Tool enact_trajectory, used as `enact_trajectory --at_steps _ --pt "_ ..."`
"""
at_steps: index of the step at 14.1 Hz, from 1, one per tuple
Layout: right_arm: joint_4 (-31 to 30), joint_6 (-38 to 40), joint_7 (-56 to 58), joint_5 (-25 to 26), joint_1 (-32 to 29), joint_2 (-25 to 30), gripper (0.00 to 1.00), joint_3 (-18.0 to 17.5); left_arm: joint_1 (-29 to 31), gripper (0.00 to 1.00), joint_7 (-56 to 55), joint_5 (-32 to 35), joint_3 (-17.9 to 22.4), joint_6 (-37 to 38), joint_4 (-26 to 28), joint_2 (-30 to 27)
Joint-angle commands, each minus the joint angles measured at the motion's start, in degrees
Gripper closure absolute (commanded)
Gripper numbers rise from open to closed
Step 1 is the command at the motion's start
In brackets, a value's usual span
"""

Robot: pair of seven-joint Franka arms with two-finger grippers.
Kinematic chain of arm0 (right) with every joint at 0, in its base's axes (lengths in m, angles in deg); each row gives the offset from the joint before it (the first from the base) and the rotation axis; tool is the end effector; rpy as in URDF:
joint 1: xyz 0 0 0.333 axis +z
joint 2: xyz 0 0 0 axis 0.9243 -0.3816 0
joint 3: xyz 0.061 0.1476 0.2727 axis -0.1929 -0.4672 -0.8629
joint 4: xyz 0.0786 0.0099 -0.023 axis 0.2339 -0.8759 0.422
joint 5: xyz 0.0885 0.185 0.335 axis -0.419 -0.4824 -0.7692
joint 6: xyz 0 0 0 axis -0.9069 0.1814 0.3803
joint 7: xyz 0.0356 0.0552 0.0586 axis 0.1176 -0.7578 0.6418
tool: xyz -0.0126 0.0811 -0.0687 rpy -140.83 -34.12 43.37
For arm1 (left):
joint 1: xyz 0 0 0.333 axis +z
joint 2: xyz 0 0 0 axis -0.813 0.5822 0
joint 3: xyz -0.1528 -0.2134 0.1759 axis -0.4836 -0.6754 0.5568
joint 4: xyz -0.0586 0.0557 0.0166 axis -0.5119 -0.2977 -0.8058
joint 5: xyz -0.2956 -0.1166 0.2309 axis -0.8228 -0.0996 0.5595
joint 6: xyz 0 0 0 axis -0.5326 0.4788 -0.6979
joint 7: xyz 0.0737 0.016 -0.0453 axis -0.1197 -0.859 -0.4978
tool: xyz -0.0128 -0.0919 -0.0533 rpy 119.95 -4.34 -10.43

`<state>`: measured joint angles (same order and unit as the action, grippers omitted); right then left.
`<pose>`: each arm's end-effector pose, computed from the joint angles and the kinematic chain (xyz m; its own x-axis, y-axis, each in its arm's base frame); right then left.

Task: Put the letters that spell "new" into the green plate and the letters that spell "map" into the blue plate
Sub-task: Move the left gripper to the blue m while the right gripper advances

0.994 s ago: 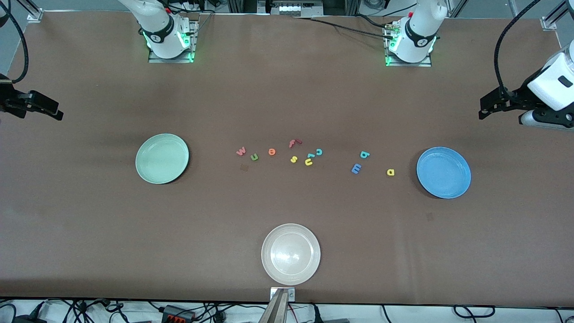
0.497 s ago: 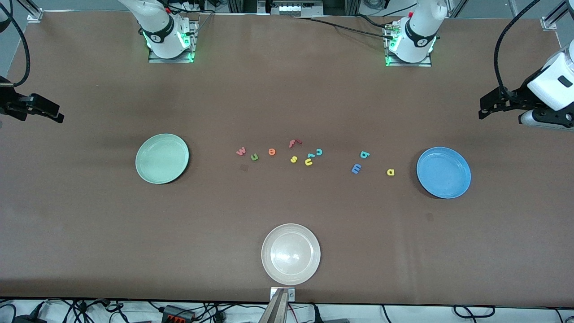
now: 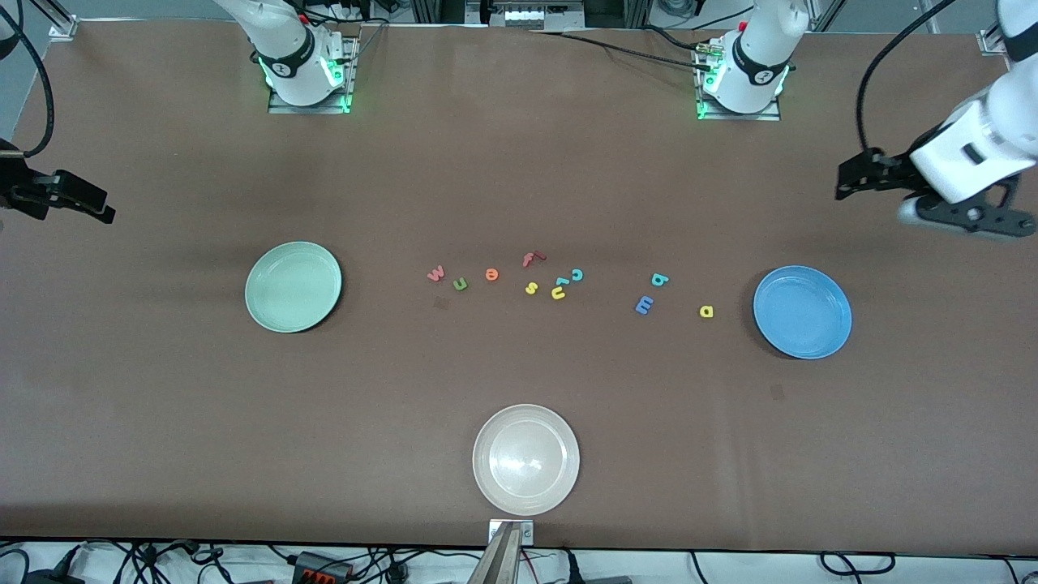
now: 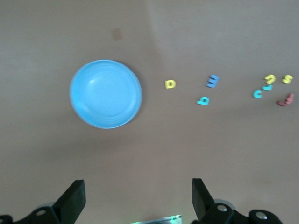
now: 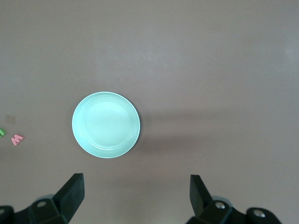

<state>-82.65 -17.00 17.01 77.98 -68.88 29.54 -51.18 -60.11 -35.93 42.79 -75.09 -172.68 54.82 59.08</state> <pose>0.5612 -0.0663 0.5709 0.9986 -0.0519 -0.0137 -0.0518 -0.9987 0.0028 0.5578 -0.0541 0.5621 0.9729 -0.1805 -0.1445 -0.1716 -0.9825 0.0721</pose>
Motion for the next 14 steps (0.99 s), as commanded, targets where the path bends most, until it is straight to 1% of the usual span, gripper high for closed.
enact_trajectory --at_steps 1,3,5,7,10,11,13,14 --pt "-0.1 0.4 1.3 0.4 -0.4 -0.1 0.0 -0.5 -4.6 0.0 -0.5 -1.2 0.0 -4.9 -1.7 7.4" --pt "-0.4 0.4 1.2 0.2 0.1 -1.3 0.0 -0.7 -7.2 0.0 -4.5 -1.2 0.0 -9.6 -1.0 11.1" --pt "-0.5 0.4 0.9 0.0 2.3 -3.2 0.0 -0.7 -9.9 0.0 -5.1 -0.6 0.1 -13.7 -0.2 15.2" --pt "-0.5 0.4 0.6 0.0 4.3 -6.0 0.0 -0.7 -12.6 0.0 -5.1 -0.3 0.1 -21.7 4.2 16.5" --pt "-1.1 -0.4 0.5 -0.6 9.0 -10.7 0.0 -0.7 -15.6 0.0 -5.1 -0.3 0.0 -34.6 13.4 17.6" --pt "-1.1 -0.6 0.2 -2.2 10.7 -12.3 0.0 -0.7 -16.7 0.0 -5.1 -0.3 0.0 -37.5 15.2 18.6" --pt "-1.2 -2.7 0.1 -6.3 12.9 -15.6 0.0 -0.7 -18.6 0.0 -5.1 -0.3 0.0 -41.5 16.2 22.0" --pt "-1.2 -3.9 0.1 -6.5 14.6 -17.2 0.0 -0.7 -18.9 0.0 -5.1 -0.3 0.0 -43.5 16.3 23.9"
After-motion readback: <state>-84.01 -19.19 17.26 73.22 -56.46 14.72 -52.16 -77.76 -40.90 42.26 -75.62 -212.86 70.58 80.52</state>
